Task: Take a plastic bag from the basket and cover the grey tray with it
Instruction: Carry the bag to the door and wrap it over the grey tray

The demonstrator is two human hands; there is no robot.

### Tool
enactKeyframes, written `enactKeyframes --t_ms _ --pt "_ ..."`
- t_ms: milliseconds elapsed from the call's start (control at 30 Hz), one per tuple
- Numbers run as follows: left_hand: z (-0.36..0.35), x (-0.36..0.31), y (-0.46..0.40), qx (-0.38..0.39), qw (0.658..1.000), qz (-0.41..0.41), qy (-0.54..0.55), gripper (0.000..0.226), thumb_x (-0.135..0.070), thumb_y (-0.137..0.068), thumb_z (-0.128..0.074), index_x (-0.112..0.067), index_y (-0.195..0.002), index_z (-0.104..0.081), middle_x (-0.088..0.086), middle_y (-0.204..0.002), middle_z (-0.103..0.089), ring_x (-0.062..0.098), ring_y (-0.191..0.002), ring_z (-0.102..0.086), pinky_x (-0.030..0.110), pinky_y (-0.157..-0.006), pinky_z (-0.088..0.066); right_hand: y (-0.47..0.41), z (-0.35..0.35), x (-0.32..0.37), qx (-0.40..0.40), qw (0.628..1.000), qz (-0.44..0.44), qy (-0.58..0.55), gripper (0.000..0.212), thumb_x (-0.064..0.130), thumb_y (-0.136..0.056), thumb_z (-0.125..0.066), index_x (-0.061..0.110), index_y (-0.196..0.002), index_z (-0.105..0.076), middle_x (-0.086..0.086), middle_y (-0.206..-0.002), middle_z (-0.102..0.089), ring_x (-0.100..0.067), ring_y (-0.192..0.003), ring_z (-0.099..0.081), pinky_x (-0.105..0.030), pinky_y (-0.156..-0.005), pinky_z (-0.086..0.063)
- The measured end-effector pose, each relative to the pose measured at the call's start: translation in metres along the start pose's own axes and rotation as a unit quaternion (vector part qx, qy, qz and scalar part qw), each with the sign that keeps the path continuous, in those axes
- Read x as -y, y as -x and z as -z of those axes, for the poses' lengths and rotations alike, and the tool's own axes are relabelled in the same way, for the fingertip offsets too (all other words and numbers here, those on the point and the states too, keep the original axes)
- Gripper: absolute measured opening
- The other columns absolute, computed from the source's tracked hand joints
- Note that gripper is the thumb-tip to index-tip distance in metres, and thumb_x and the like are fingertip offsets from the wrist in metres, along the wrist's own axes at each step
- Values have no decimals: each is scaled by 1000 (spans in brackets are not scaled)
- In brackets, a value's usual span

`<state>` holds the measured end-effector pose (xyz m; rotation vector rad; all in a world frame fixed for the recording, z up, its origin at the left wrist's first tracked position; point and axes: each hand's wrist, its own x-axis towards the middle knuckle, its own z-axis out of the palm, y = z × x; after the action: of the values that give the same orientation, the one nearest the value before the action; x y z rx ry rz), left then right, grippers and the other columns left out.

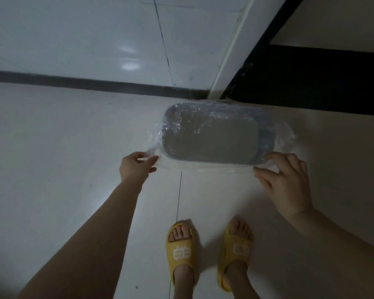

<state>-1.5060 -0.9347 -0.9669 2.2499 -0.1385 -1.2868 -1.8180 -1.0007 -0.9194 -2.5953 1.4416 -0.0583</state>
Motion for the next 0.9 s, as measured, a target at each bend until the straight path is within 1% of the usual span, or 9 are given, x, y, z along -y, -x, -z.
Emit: enactKeyframes --t_ms 100,167,267,333,400,500,667,800,900 --pt "19 -8 10 -31 998 -46 5 65 -25 -69 -79 -14 -126 -50 14 -116 -61 27 -101 -61 36 -84 -49 -4 19 7 8 999 -9 -51 28 18 -65 -83 14 -91 -73 -17 -103 -65 -28 -89 -46 -40 -72 -39" --pt "33 -21 29 -82 974 -204 -54 71 -31 -68 -79 -24 -130 -44 6 -127 -53 17 -110 -53 25 -86 -42 -15 35 6 18 995 -9 -94 52 27 -63 -83 13 -110 -66 -17 -113 -61 -29 -97 -49 -44 -77 -46" --pt "29 -49 54 -8 842 -480 -244 83 -47 -66 -74 -27 -136 -35 2 -136 -45 6 -121 -38 23 -99 -34 -43 49 -4 103 988 5 -113 98 43 -54 -84 15 -137 -41 -17 -139 -44 -33 -121 -40 -48 -95 -38" --pt "8 -64 58 81 750 -540 -373 106 -53 -59 -74 -27 -144 -18 5 -151 -30 15 -136 -27 42 -112 -27 -65 50 -12 183 977 17 -104 123 51 -48 -83 23 -146 -14 -12 -154 -20 -28 -135 -20 -47 -108 -24" --pt "-12 -76 49 123 704 -524 -464 128 -57 -50 -78 -31 -145 4 6 -158 -8 23 -144 -6 49 -116 -7 -81 44 -20 245 965 37 -87 138 57 -46 -82 30 -141 13 -7 -158 1 -24 -142 -3 -41 -114 -10" --pt "-24 -80 25 117 701 -467 -526 145 -61 -40 -82 -33 -141 19 11 -158 10 31 -144 4 50 -112 3 -93 30 -31 291 953 56 -62 149 59 -43 -82 30 -134 31 -3 -157 15 -22 -144 6 -38 -116 -4" --pt "-18 -82 2 136 697 -448 -543 153 -54 -35 -87 -36 -135 28 14 -157 8 37 -143 -7 50 -112 -5 -94 18 -43 285 953 32 -99 155 53 -38 -87 22 -141 25 -4 -158 11 -20 -144 -3 -27 -112 -6" --pt "-18 -83 -5 166 734 -416 -510 157 -47 -33 -90 -21 -142 20 12 -157 -1 39 -136 -27 56 -108 -32 -82 16 -54 286 950 -5 -123 157 49 -37 -89 22 -141 25 -2 -158 10 -24 -142 -16 -32 -113 -19" --pt "-17 -82 -10 164 736 -411 -513 157 -44 -31 -91 -17 -143 16 15 -154 -10 42 -127 -40 54 -98 -42 -75 10 -59 270 950 -45 -152 150 46 -41 -90 29 -141 21 -3 -156 -19 -30 -125 -47 -35 -98 -44"
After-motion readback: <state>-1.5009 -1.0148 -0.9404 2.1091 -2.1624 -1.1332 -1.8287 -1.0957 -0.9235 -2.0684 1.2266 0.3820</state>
